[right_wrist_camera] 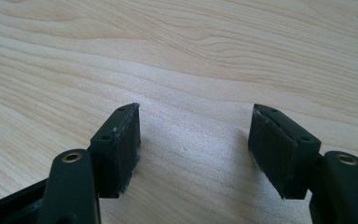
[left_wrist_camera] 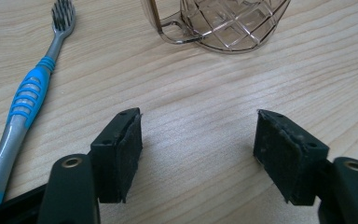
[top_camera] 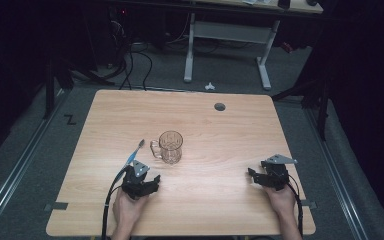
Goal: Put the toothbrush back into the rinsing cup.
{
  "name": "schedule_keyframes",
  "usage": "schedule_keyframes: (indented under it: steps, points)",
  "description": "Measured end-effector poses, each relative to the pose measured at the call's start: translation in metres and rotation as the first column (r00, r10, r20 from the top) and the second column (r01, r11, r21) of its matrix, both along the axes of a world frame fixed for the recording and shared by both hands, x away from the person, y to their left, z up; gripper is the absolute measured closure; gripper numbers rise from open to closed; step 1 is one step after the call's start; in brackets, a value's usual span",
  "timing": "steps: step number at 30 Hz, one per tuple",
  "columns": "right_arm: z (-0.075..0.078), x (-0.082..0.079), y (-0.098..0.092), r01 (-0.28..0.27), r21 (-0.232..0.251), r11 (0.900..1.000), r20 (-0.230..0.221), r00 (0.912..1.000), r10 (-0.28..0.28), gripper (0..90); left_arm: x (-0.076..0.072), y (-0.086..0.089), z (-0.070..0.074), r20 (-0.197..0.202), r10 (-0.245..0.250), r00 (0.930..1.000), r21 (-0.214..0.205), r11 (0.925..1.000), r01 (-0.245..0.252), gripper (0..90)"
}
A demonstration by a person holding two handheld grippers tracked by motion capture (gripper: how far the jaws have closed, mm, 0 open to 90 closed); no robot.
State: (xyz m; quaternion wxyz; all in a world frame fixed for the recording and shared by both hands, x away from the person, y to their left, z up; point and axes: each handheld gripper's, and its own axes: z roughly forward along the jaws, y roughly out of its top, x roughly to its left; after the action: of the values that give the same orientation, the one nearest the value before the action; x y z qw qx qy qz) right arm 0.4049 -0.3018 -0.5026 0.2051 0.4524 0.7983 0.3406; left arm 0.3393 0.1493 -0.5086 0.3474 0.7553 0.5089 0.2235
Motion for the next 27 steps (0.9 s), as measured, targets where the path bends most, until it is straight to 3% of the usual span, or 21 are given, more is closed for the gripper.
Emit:
schedule_keyframes:
  steps: [18,21,27]
  points:
    - [0.0001,-0.0001,0.0002,0.0,-0.001,1.0,-0.001,1.0,0.0,34.6,-0.0024,-0.0015,0.0009,0.002,-0.002,1.0,0.01,1.0,0.002,33.1]
    - [0.0001,-0.0001,0.0002,0.0,-0.001,1.0,-0.001,1.0,0.0,34.6,-0.0053,-0.0003,0.0044,0.019,-0.004,0.9998,0.0,1.0,0.004,33.8]
    - [0.0001,-0.0001,0.0002,0.0,-0.001,1.0,-0.002,1.0,0.0,34.6,-0.0092,0.0013,0.0081,0.017,-0.008,0.9998,-0.01,0.9999,0.008,35.1]
